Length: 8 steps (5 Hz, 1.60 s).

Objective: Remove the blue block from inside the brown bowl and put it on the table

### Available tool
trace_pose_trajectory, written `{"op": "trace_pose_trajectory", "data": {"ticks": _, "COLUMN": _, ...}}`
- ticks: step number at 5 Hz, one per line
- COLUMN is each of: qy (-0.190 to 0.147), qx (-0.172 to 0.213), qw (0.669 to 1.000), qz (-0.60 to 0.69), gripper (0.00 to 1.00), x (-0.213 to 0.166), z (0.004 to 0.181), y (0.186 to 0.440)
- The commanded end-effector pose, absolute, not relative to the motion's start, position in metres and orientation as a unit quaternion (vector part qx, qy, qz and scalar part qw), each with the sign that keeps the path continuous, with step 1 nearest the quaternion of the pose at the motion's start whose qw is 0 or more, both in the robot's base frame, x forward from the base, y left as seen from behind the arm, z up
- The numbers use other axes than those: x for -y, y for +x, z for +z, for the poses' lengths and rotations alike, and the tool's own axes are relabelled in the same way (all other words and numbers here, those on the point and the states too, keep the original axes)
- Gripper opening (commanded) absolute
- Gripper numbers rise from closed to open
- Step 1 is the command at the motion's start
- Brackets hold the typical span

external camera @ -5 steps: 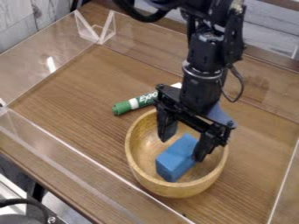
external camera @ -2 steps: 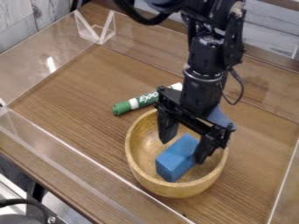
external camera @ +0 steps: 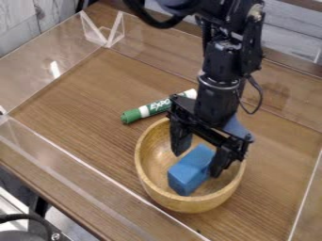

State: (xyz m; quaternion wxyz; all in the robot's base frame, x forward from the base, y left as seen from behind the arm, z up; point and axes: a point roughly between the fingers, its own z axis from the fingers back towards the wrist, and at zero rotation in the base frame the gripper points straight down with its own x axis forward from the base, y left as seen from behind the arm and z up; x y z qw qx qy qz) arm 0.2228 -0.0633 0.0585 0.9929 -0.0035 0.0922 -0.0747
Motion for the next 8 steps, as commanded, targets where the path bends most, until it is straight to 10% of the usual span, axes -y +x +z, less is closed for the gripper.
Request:
{"op": "trace_pose_trajectory", "data": {"ticks": 1, "qy": -0.004, "qx": -0.077, "qw": 0.994, "qz": -0.075, "gripper": 1.0, "x": 0.0637, "z": 0.0597, "y": 0.2273}}
{"op": "trace_pose_trajectory", "data": {"ticks": 2, "qy": -0.001, "qx": -0.079, "qw": 0.994, "qz": -0.077, "gripper": 1.0, "x": 0.0629, "z": 0.0536, "y": 0.2264}}
{"op": "trace_pose_trajectory", "data": {"ticks": 3, "qy": 0.001, "qx": -0.078, "qw": 0.994, "qz": -0.08, "gripper": 0.0, "x": 0.0622, "z": 0.0512, "y": 0.2264}}
{"op": "trace_pose_trajectory", "data": {"ticks": 4, "qy": 0.005, "qx": -0.079, "qw": 0.994, "qz": -0.076, "gripper": 0.0, "x": 0.0614, "z": 0.0533, "y": 0.2261}}
{"op": "trace_pose_trajectory", "data": {"ticks": 5, "qy": 0.008, "qx": -0.08, "qw": 0.994, "qz": -0.069, "gripper": 1.0, "x": 0.0607, "z": 0.0556, "y": 0.2259}}
{"op": "trace_pose_trajectory", "data": {"ticks": 6, "qy": 0.011, "qx": -0.079, "qw": 0.994, "qz": -0.068, "gripper": 0.0, "x": 0.0604, "z": 0.0563, "y": 0.2257}}
{"op": "trace_pose_trajectory", "data": {"ticks": 7, "qy": 0.014, "qx": -0.078, "qw": 0.995, "qz": -0.066, "gripper": 1.0, "x": 0.06, "z": 0.0576, "y": 0.2255}}
{"op": "trace_pose_trajectory", "data": {"ticks": 8, "qy": 0.015, "qx": -0.077, "qw": 0.995, "qz": -0.064, "gripper": 0.0, "x": 0.06, "z": 0.0579, "y": 0.2253}}
